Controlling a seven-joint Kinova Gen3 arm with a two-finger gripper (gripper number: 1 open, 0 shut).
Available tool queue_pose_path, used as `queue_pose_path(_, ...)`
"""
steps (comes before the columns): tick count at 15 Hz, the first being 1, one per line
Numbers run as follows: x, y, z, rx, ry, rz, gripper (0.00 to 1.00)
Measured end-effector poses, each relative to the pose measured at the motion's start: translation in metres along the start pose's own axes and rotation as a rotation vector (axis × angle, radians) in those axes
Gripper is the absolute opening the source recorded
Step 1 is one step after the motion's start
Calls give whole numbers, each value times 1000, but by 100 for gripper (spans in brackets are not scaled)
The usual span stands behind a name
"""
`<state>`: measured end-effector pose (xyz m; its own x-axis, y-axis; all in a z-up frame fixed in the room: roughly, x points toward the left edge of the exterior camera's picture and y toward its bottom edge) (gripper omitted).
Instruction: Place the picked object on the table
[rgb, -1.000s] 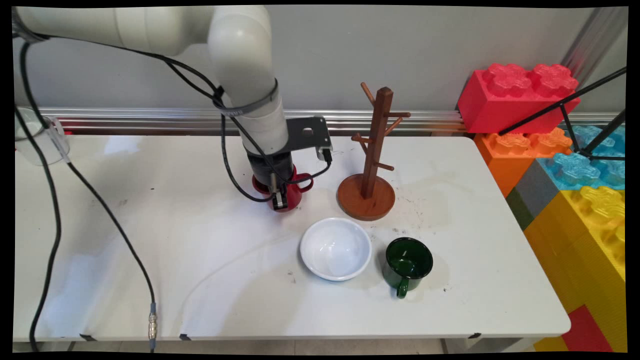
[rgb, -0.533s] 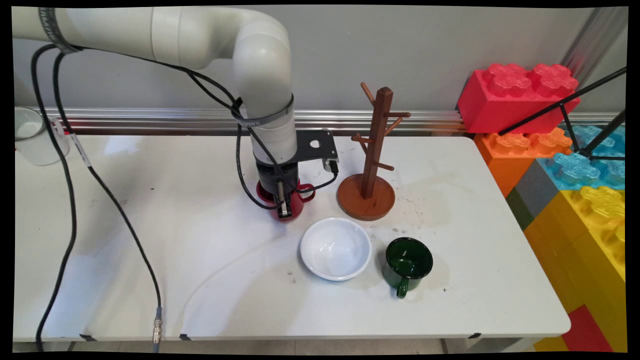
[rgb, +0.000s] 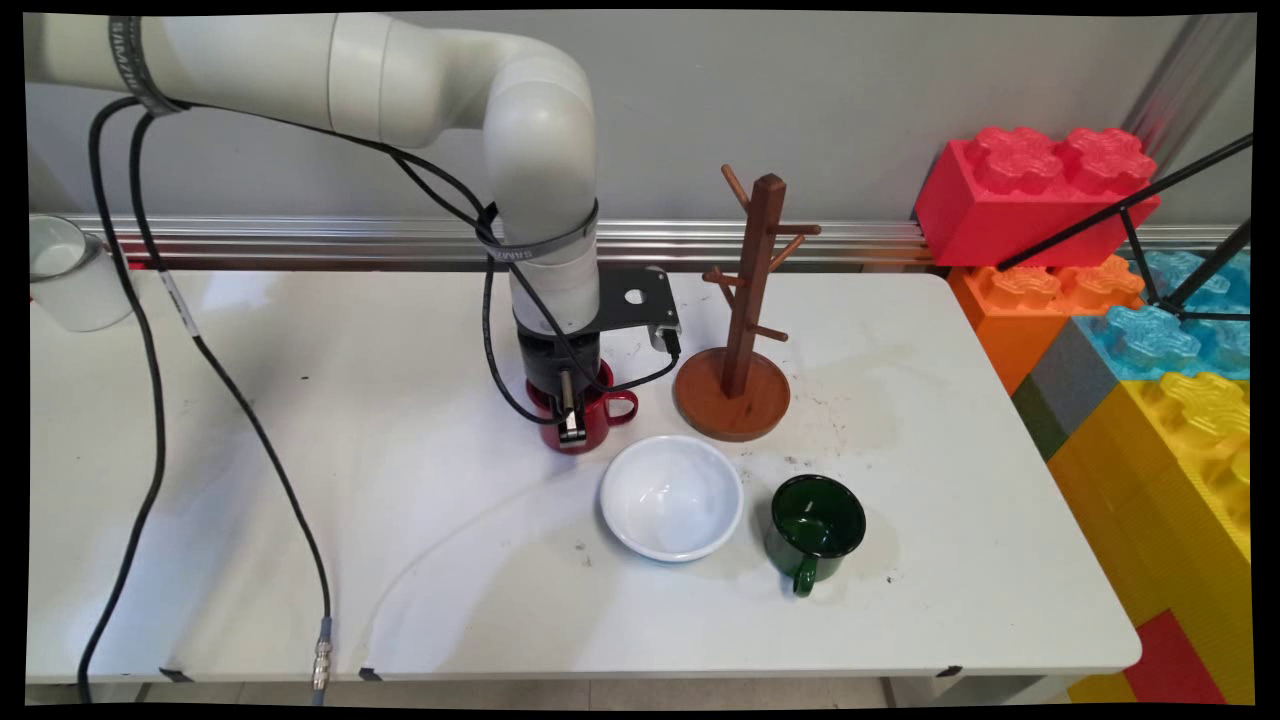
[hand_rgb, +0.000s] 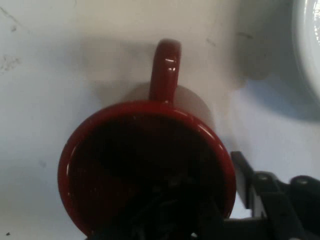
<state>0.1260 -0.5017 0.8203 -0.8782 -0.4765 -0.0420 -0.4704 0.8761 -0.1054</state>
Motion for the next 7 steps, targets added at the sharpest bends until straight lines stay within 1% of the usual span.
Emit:
queue_pose_path(4, 0, -3, 2, 0, 0, -6, 100)
queue_pose_path(7, -1, -8, 1, 5, 16, -12, 100)
